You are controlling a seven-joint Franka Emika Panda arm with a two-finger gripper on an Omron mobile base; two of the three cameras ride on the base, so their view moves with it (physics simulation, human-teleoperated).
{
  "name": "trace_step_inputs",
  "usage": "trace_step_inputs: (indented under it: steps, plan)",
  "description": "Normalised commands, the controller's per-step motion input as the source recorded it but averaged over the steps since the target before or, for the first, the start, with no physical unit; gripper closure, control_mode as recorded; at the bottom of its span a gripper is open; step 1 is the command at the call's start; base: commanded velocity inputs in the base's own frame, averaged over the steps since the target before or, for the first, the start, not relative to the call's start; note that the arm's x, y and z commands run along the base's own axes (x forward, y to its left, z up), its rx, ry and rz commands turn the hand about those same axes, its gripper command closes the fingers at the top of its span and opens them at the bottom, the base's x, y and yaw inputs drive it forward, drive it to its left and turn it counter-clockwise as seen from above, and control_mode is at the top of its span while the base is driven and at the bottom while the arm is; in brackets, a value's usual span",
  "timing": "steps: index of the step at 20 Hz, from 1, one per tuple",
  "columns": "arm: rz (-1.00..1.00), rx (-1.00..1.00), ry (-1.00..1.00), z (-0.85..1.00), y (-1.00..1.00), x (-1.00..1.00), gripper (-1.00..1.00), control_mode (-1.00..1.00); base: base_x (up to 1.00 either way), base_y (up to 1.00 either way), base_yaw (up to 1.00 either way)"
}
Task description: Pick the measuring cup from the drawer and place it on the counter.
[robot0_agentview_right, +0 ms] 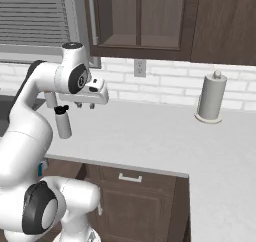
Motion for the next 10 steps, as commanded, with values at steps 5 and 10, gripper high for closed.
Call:
trace_step_inputs:
  steps: [5,10]
  plan:
    - [0.0,0.0,0.0,0.0,0.0,0.0,-1.0,1.0,0.0,0.0,0.0]
    - [0.0,0.0,0.0,0.0,0.0,0.0,-1.0,1.0,-0.05,-0.1,0.0]
